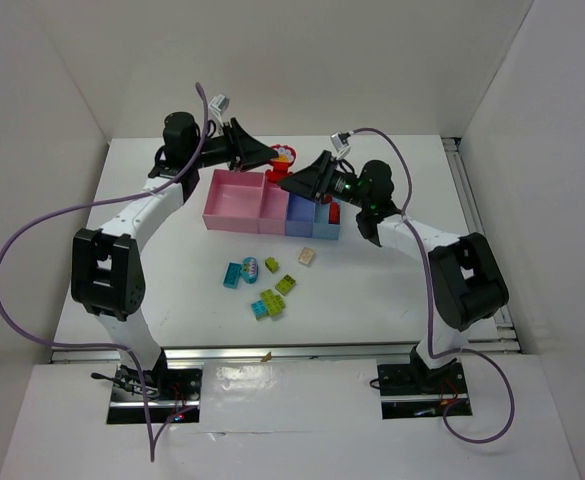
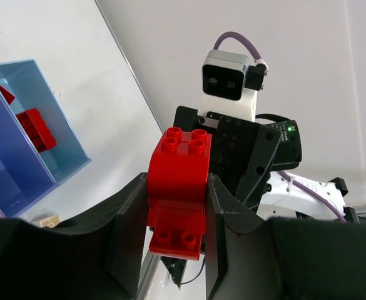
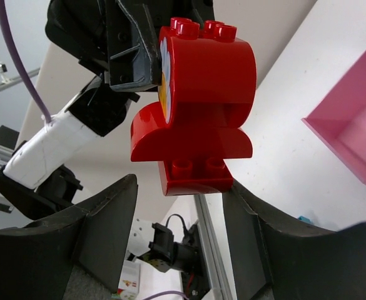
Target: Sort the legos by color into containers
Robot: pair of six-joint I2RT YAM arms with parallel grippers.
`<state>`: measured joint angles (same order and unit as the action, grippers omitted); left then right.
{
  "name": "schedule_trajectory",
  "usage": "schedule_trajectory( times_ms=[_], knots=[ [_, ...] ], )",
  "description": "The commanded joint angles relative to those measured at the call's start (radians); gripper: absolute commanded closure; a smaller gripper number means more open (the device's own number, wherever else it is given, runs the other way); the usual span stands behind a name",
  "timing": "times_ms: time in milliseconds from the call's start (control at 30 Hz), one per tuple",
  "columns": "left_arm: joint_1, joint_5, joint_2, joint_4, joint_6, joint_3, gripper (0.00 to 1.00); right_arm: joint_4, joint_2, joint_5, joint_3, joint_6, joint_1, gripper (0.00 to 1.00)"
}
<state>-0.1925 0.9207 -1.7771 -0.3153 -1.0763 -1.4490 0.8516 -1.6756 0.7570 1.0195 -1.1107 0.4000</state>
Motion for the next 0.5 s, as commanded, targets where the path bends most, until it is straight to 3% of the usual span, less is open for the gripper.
schedule_trajectory(
  times_ms=[0, 67, 200, 233, 333, 467],
  knots=[
    [-0.004, 0.023, 0.045, -0.048, 0.009, 0.001, 1.00, 0.150, 0.005, -0.019, -0.002, -0.040, 0.007, 0.37],
    [-0.004, 0.023, 0.045, -0.039, 0.009, 0.001, 1.00, 0.141, 0.005, -0.033, -0.002, -0.040, -0.003, 0.38],
    [-0.004, 0.023, 0.045, -0.039, 0.009, 0.001, 1.00, 0.155, -0.004, -0.044, 0.007, -0.051, -0.003, 0.54],
    [-0.004, 0.023, 0.045, -0.039, 0.009, 0.010, 1.00, 0.155, -0.004, -0.044, 0.007, -0.051, -0.003, 0.62],
    [-0.004, 0.014, 0.056, -0.001, 0.048, 0.010, 1.00, 0.139, -0.004, -0.044, 0.007, -0.060, -0.003, 0.71],
    [-0.004, 0.004, 0.056, 0.044, 0.082, -0.001, 1.00, 0.098, 0.027, -0.044, -0.024, -0.037, -0.012, 0.73]
  ],
)
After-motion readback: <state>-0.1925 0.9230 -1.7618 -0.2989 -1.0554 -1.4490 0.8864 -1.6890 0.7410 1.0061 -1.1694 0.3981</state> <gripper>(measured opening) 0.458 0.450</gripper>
